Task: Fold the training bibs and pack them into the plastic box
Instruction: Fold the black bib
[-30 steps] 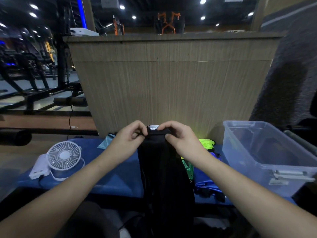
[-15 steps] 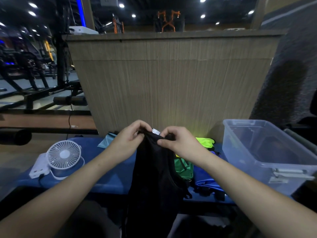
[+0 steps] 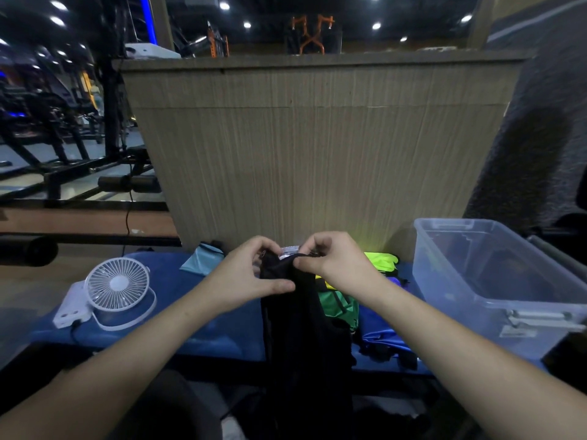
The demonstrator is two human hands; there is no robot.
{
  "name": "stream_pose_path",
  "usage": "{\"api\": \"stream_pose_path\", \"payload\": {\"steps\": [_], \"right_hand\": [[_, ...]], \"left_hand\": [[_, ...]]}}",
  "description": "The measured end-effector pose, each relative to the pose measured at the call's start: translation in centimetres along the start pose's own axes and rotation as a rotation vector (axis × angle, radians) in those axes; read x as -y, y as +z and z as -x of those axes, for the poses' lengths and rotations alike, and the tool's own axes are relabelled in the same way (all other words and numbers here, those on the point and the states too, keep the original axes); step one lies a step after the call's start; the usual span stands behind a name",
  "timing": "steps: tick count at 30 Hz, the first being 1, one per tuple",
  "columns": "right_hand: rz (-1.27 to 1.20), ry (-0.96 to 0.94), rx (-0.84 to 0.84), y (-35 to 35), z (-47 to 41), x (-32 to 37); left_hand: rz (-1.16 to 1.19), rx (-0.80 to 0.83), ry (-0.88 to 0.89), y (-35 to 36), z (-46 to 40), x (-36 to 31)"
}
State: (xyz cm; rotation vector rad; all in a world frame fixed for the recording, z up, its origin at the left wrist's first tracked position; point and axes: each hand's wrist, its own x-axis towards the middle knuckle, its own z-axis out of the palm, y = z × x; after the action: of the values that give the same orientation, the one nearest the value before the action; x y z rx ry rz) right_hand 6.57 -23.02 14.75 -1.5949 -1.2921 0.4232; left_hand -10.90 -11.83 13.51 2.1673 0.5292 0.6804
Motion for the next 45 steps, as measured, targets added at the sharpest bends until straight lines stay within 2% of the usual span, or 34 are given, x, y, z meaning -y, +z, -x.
{"api": "stream_pose_path", "payload": {"steps": [2, 5, 16, 21, 26, 30, 32, 35, 37, 40, 43, 45], "right_hand": [[-0.034, 0.011, -0.009, 0.0, 0.1, 0.1], [-0.077, 0.025, -0.007, -0.2, 0.3, 0.1], [-0.171, 0.057, 0.006, -0.7, 0.1, -1.5], [-0.178, -0.032, -0.015, -0.1, 0.0, -1.2], [-0.225, -0.132, 0.013, 1.0, -0.3, -0.3], [-0.217, -0.161, 0.007, 1.1, 0.0, -0.3], [-0.260, -0.136, 0.062, 0.5, 0.4, -1.0], [-0.284, -0.056, 0.265, 0.0, 1.7, -3.1], [-0.232, -0.036, 0.345, 0.2, 2.5, -4.6], [-0.071, -0.052, 0.370, 0.0, 3.3, -6.2], [0.185, -0.051, 0.287, -0.6, 3.4, -6.8], [0.232, -0.018, 0.258, -1.1, 3.4, -6.7]], "left_hand": [[-0.114, -0.075, 0.073, 0.5, 0.0, 0.2], [-0.091, -0.098, 0.097, 0.3, -0.1, 0.5], [0.116, -0.054, 0.059, -1.1, -0.5, 0.0], [0.062, 0.017, 0.068, -1.2, -0.5, -0.4], [-0.358, 0.026, 0.050, 0.0, -1.3, -1.8], [-0.369, -0.021, 0.101, -0.8, -2.1, -2.3], [-0.338, -0.026, 0.123, -1.5, -2.2, -2.4], [-0.229, -0.043, 0.161, -2.6, -2.5, -2.8], [-0.193, -0.054, 0.171, -3.3, -2.9, -3.1], [-0.233, -0.080, 0.173, -4.2, -3.4, -3.6], [-0.268, -0.118, 0.180, -5.1, -3.8, -4.0], [-0.302, -0.128, 0.183, -5.7, -3.9, -4.3]]}}
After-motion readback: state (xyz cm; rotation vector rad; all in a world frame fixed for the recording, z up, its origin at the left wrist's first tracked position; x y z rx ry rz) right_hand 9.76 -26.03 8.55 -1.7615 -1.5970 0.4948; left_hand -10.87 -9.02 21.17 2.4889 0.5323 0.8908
